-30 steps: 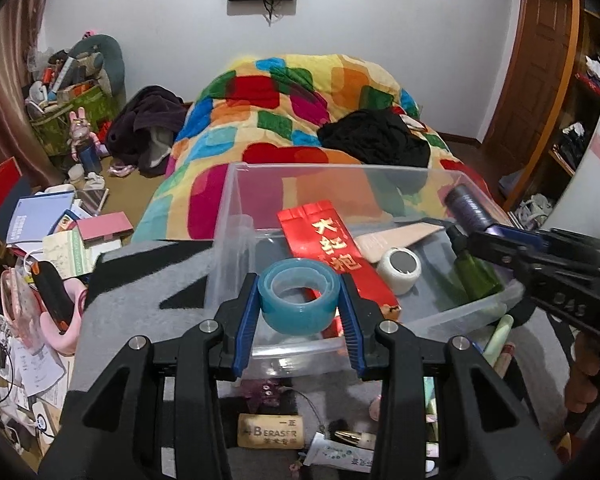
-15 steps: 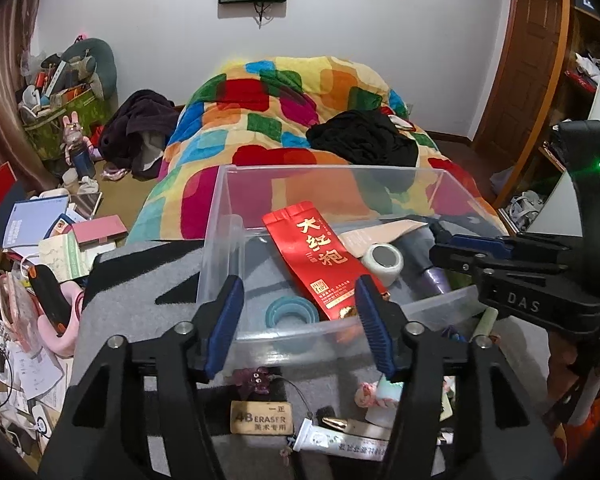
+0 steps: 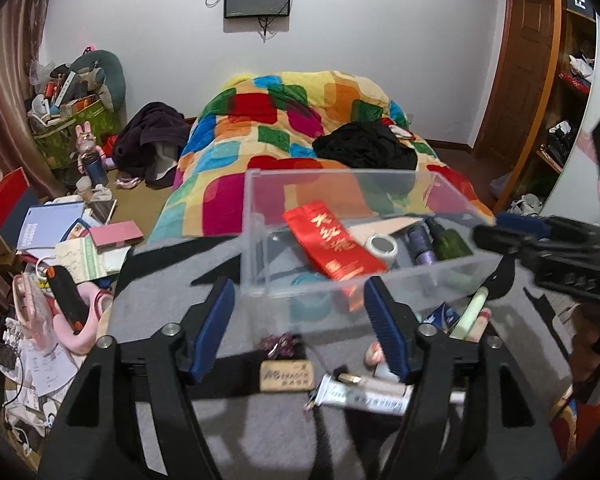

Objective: Organize objects
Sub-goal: 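Carry the teal tape and purple spray can into the clear box and release both, then grasp the tan eraser with the left tool while the right tool grasps the red-capped beige tube, then lower the eraser and red-capped tube into the clear box and open both tools, then grasp the white ointment tube with the left tool while the right tool grasps the white pen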

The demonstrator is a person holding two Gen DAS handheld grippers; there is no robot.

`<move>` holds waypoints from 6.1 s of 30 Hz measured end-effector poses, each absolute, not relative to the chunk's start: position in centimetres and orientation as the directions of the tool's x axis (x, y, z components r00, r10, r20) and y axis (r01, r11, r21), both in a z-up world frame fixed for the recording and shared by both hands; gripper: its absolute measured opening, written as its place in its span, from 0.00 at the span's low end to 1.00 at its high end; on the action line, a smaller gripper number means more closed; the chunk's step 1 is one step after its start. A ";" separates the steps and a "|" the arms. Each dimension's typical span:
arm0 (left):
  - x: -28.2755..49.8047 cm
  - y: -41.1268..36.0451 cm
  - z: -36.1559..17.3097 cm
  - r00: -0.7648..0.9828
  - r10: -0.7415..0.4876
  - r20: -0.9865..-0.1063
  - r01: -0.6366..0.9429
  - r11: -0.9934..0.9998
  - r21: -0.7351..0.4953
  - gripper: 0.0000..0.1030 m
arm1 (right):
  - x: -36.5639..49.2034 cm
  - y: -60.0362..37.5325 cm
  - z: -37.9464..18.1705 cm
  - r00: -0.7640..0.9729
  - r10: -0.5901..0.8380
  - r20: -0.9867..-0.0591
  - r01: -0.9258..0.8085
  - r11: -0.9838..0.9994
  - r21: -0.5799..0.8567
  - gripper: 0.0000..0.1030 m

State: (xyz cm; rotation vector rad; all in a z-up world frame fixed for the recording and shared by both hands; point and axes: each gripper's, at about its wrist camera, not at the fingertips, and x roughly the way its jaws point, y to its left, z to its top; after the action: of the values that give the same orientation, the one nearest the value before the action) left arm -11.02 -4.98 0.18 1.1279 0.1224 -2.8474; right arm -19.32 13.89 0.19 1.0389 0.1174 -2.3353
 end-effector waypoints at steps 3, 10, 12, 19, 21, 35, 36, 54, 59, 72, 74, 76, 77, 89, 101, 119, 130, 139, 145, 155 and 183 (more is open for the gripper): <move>-10.4 -5.6 -0.8 -0.706 -0.049 -0.706 0.112 -0.993 -0.043 0.69 | -18.2 14.8 -0.1 -0.539 -0.468 -0.700 0.526 -0.836 0.155 0.60; -9.5 -7.1 -4.0 -0.635 -0.053 -0.770 0.139 -0.989 -0.046 0.69 | -17.2 17.2 -3.2 -0.509 -0.430 -0.745 0.465 -0.866 0.182 0.65; -9.1 -7.2 -4.7 -0.620 -0.052 -0.783 0.140 -0.989 -0.045 0.69 | -17.5 17.9 -4.6 -0.475 -0.428 -0.769 0.436 -0.873 0.217 0.65; -9.6 -7.1 -6.3 -0.575 -0.039 -0.817 0.139 -0.989 -0.050 0.69 | -17.2 16.6 -7.8 -0.365 -0.454 -0.813 0.416 -0.860 0.294 0.65; -10.0 -6.8 -6.3 -0.574 -0.043 -0.818 0.135 -0.990 -0.043 0.69 | -16.7 15.9 -7.9 -0.385 -0.431 -0.816 0.425 -0.868 0.258 0.67; -8.9 -7.3 -6.9 -0.571 -0.040 -0.820 0.138 -0.989 -0.048 0.55 | -14.9 18.5 -7.8 -0.416 -0.390 -0.822 0.456 -0.871 0.182 0.43; -8.8 -7.3 -6.8 -0.574 -0.040 -0.818 0.134 -0.990 -0.046 0.55 | -14.9 18.8 -7.8 -0.415 -0.393 -0.821 0.452 -0.872 0.188 0.43; -9.5 -5.8 -6.8 -0.588 -0.060 -0.806 0.093 -0.996 0.007 0.42 | -14.1 19.9 -7.9 -0.468 -0.391 -0.793 0.441 -0.880 0.174 0.13; -8.2 -5.5 -5.7 -0.619 -0.045 -0.784 0.094 -0.995 -0.017 0.42 | -13.6 20.7 -7.2 -0.481 -0.407 -0.777 0.436 -0.879 0.190 0.13; -8.3 -4.7 0.2 -0.750 -0.022 -0.662 0.082 -0.995 -0.061 0.42 | -13.6 20.5 -2.0 -0.568 -0.466 -0.679 0.464 -0.862 0.204 0.13; -8.6 -4.7 0.7 -0.761 -0.018 -0.648 0.083 -0.994 -0.070 0.42 | -13.7 20.1 -1.2 -0.582 -0.473 -0.661 0.470 -0.860 0.200 0.13; -8.9 -4.7 1.0 -0.767 -0.016 -0.642 0.085 -0.993 -0.076 0.42 | -14.0 19.6 -0.5 -0.596 -0.479 -0.645 0.475 -0.857 0.198 0.13; -9.1 -4.8 1.1 -0.770 -0.015 -0.638 0.087 -0.993 -0.081 0.42 | -14.2 19.4 -0.2 -0.601 -0.481 -0.638 0.477 -0.857 0.197 0.13; -12.7 -5.9 0.9 -0.753 0.005 -0.658 0.110 -0.985 -0.134 0.42 | -18.0 16.2 1.9 -0.626 -0.487 -0.610 0.490 -0.853 0.178 0.13; -16.1 -5.9 -0.9 -0.705 0.017 -0.709 0.121 -0.982 -0.144 0.42 | -23.2 13.0 -1.2 -0.561 -0.430 -0.708 0.470 -0.869 0.155 0.13; -16.9 -4.4 -1.7 -0.674 0.036 -0.738 0.072 -0.991 -0.114 0.46 | -24.1 11.1 -4.1 -0.477 -0.411 -0.777 0.506 -0.851 0.140 0.14; -13.8 -2.9 -0.6 -0.702 0.020 -0.712 0.051 -0.996 -0.078 0.70 | -22.0 12.6 -2.2 -0.483 -0.468 -0.740 0.524 -0.832 0.184 0.29; -11.2 -0.7 -4.2 -0.629 0.020 -0.777 0.004 -1.000 -0.029 0.80 | -17.0 14.6 -1.6 -0.520 -0.471 -0.713 0.577 -0.809 0.115 0.45; -10.4 0.2 -6.5 -0.600 0.008 -0.800 0.000 -1.000 -0.009 0.82 | -14.2 15.8 -3.0 -0.478 -0.489 -0.730 0.603 -0.787 0.132 0.45; -6.8 -2.4 -7.0 -0.562 -0.002 -0.827 0.026 -1.000 -0.016 0.82 | -10.9 13.9 -6.9 -0.343 -0.506 -0.791 0.692 -0.706 0.152 0.45; -2.7 -2.0 -6.2 -0.610 0.035 -0.791 -0.017 -0.999 -0.032 0.14 | -7.0 15.1 -6.8 -0.306 -0.523 -0.795 0.779 -0.618 0.107 0.15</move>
State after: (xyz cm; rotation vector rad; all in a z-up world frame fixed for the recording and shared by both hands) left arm -2.72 -2.01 -6.21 1.3991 0.0335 -2.8450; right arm -7.05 15.12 -6.85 1.0648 0.3807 -1.9986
